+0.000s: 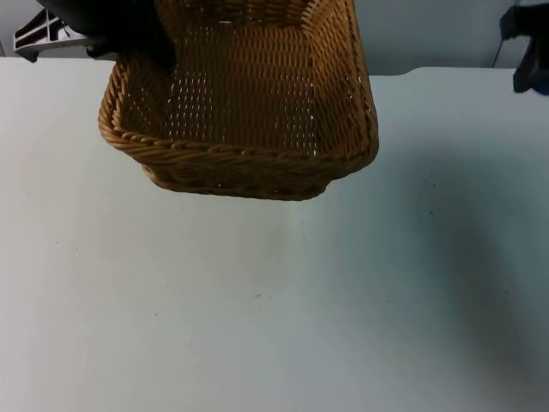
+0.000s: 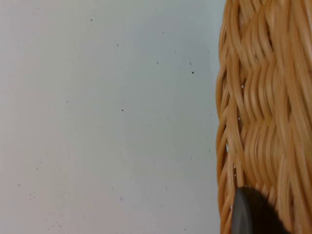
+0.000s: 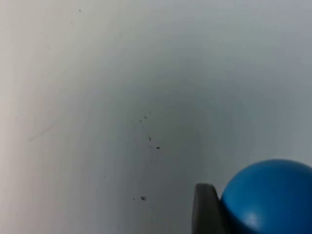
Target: Pick up the basket with the left hand and place the ball into the basket with the right hand.
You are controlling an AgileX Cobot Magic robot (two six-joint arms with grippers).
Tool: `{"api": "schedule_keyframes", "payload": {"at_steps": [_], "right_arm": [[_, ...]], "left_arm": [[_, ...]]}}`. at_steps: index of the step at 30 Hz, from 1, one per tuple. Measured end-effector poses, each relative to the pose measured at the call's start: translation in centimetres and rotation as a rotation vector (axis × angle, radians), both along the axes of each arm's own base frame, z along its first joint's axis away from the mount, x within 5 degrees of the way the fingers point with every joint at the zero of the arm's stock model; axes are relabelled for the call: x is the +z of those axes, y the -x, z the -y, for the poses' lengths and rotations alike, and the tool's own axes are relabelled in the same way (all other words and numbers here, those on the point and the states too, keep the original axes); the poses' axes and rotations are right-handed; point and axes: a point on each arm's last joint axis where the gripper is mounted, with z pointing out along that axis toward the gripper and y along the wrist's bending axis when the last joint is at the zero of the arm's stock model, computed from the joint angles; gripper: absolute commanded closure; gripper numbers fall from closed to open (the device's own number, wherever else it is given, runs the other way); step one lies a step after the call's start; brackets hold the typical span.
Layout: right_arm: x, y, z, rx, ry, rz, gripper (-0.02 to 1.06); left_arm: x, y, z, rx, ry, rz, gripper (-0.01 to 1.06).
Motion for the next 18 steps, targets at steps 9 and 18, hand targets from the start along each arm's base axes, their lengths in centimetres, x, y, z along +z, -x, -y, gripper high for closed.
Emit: {"api": "schedule_keyframes", "payload": {"at_steps": [9, 18], "right_arm": [[3.8, 1.6, 0.2, 0.017, 0.001, 0.082, 1.05], [4.8, 1.9, -4.0, 0.208, 0.043, 0.133, 1.05]], "left_arm": [[0.0, 0.0, 0.0, -0.001, 0.000, -0.002, 1.05], [0.0, 0.0, 0.0, -0.001, 0.000, -0.002, 1.05]]}}
